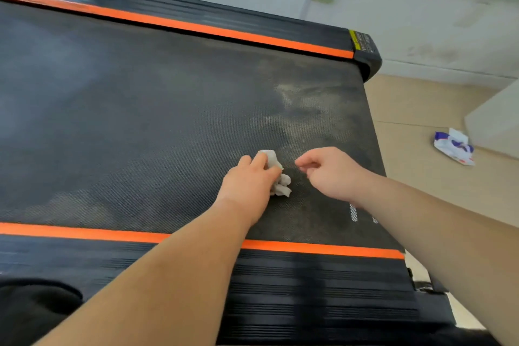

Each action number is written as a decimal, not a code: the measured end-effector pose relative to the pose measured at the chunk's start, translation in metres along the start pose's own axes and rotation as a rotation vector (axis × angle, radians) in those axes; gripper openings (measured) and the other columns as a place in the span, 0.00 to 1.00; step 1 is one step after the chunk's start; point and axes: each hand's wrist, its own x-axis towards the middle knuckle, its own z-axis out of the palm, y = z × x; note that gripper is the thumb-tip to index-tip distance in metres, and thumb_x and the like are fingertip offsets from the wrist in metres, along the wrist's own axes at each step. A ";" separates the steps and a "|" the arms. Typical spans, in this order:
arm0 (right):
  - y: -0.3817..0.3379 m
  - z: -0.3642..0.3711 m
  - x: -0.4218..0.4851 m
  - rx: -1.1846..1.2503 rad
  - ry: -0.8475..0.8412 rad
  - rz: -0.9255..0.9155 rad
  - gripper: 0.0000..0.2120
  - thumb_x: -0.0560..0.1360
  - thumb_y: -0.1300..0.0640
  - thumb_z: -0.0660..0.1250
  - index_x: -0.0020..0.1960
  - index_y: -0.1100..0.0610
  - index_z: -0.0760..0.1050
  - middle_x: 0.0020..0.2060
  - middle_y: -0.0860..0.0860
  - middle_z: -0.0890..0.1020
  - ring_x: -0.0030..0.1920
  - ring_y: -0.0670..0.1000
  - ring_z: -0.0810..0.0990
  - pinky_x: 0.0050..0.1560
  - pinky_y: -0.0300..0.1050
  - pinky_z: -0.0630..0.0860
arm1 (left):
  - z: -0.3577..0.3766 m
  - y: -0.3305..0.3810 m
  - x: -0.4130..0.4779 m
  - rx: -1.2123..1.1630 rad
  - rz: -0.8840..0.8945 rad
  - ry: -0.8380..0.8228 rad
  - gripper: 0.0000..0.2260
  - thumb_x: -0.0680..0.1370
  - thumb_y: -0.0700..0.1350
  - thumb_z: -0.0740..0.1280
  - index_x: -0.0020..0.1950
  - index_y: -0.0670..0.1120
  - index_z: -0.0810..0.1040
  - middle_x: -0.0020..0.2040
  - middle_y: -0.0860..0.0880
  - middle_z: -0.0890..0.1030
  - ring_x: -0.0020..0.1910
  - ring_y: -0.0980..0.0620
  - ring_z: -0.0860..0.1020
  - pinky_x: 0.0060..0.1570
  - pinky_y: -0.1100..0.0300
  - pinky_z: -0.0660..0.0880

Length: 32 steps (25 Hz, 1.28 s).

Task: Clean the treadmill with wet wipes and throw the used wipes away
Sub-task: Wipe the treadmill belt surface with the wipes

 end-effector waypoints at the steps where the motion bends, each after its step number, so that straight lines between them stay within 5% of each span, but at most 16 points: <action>1: 0.005 0.004 0.004 -0.026 0.042 -0.016 0.18 0.78 0.63 0.62 0.64 0.50 0.80 0.56 0.47 0.83 0.58 0.47 0.80 0.56 0.37 0.73 | 0.004 -0.005 0.005 0.015 0.002 -0.027 0.17 0.81 0.42 0.65 0.69 0.53 0.72 0.65 0.49 0.67 0.60 0.46 0.69 0.51 0.52 0.74; 4: 0.019 0.019 0.017 0.058 0.131 -0.073 0.13 0.79 0.60 0.63 0.58 0.50 0.83 0.48 0.46 0.85 0.50 0.46 0.82 0.48 0.35 0.74 | 0.008 -0.010 0.026 -0.055 -0.035 -0.084 0.10 0.81 0.41 0.65 0.61 0.49 0.77 0.57 0.49 0.70 0.56 0.45 0.74 0.51 0.48 0.76; 9: 0.009 0.030 0.052 -0.041 0.171 -0.194 0.12 0.77 0.54 0.62 0.56 0.46 0.82 0.48 0.45 0.84 0.50 0.51 0.81 0.54 0.49 0.79 | -0.004 -0.022 0.046 -0.131 -0.054 -0.096 0.10 0.79 0.39 0.65 0.57 0.51 0.78 0.54 0.50 0.75 0.52 0.48 0.77 0.53 0.50 0.76; 12: -0.009 0.023 0.072 -0.090 0.170 -0.250 0.14 0.78 0.53 0.61 0.58 0.45 0.81 0.51 0.45 0.83 0.53 0.52 0.80 0.55 0.49 0.78 | -0.019 -0.075 0.047 -0.107 -0.426 0.070 0.11 0.77 0.38 0.66 0.50 0.55 0.79 0.51 0.50 0.77 0.51 0.45 0.78 0.46 0.54 0.73; 15: -0.004 0.021 0.079 -0.049 0.154 -0.246 0.14 0.78 0.56 0.60 0.57 0.46 0.82 0.44 0.44 0.81 0.50 0.52 0.80 0.56 0.48 0.79 | -0.020 -0.081 0.041 -0.168 -0.645 0.199 0.17 0.78 0.34 0.60 0.62 0.50 0.73 0.56 0.49 0.72 0.50 0.44 0.74 0.46 0.53 0.70; 17: 0.002 0.024 0.076 -0.035 0.103 -0.243 0.14 0.78 0.56 0.60 0.57 0.47 0.82 0.42 0.44 0.79 0.48 0.52 0.81 0.56 0.50 0.80 | -0.019 -0.065 0.040 -0.196 -0.519 0.180 0.24 0.77 0.31 0.60 0.66 0.55 0.69 0.58 0.52 0.66 0.48 0.45 0.73 0.45 0.53 0.70; 20: -0.001 0.029 0.073 -0.002 0.084 -0.242 0.13 0.78 0.57 0.62 0.55 0.47 0.83 0.42 0.44 0.81 0.46 0.50 0.81 0.54 0.51 0.81 | -0.012 -0.056 0.043 -0.171 -0.346 0.101 0.19 0.78 0.35 0.61 0.63 0.54 0.77 0.62 0.51 0.70 0.56 0.43 0.75 0.52 0.55 0.71; 23: -0.008 0.034 0.064 0.050 0.072 -0.242 0.08 0.75 0.57 0.65 0.47 0.48 0.83 0.40 0.45 0.84 0.45 0.49 0.82 0.52 0.52 0.82 | -0.011 -0.039 0.041 -0.303 -0.466 0.092 0.15 0.82 0.44 0.60 0.66 0.48 0.80 0.68 0.50 0.71 0.67 0.45 0.71 0.64 0.56 0.68; 25: -0.009 0.033 0.059 0.064 0.058 -0.237 0.08 0.75 0.57 0.65 0.46 0.50 0.83 0.39 0.47 0.84 0.44 0.50 0.83 0.51 0.53 0.82 | -0.013 -0.026 0.037 -0.284 -0.423 0.109 0.18 0.82 0.51 0.64 0.70 0.47 0.76 0.68 0.49 0.72 0.65 0.46 0.73 0.63 0.54 0.71; 27: -0.004 0.028 0.054 0.046 0.048 -0.223 0.09 0.74 0.58 0.64 0.46 0.53 0.84 0.38 0.51 0.85 0.41 0.50 0.83 0.49 0.55 0.83 | -0.010 -0.027 0.037 -0.291 -0.415 0.157 0.19 0.79 0.50 0.70 0.68 0.49 0.74 0.65 0.49 0.73 0.61 0.47 0.75 0.57 0.55 0.73; 29: 0.005 0.023 0.050 0.016 0.044 -0.216 0.11 0.73 0.60 0.63 0.49 0.61 0.82 0.41 0.60 0.84 0.37 0.51 0.78 0.49 0.60 0.82 | -0.010 -0.032 0.042 -0.296 -0.498 0.214 0.09 0.79 0.47 0.71 0.58 0.50 0.78 0.64 0.49 0.71 0.61 0.46 0.74 0.56 0.55 0.71; 32: 0.018 0.020 0.042 -0.019 0.043 -0.230 0.11 0.73 0.61 0.62 0.50 0.65 0.80 0.44 0.62 0.83 0.36 0.60 0.77 0.49 0.61 0.81 | -0.011 -0.030 0.043 -0.242 -0.579 0.075 0.05 0.80 0.42 0.67 0.53 0.48 0.82 0.60 0.48 0.76 0.62 0.44 0.75 0.54 0.58 0.69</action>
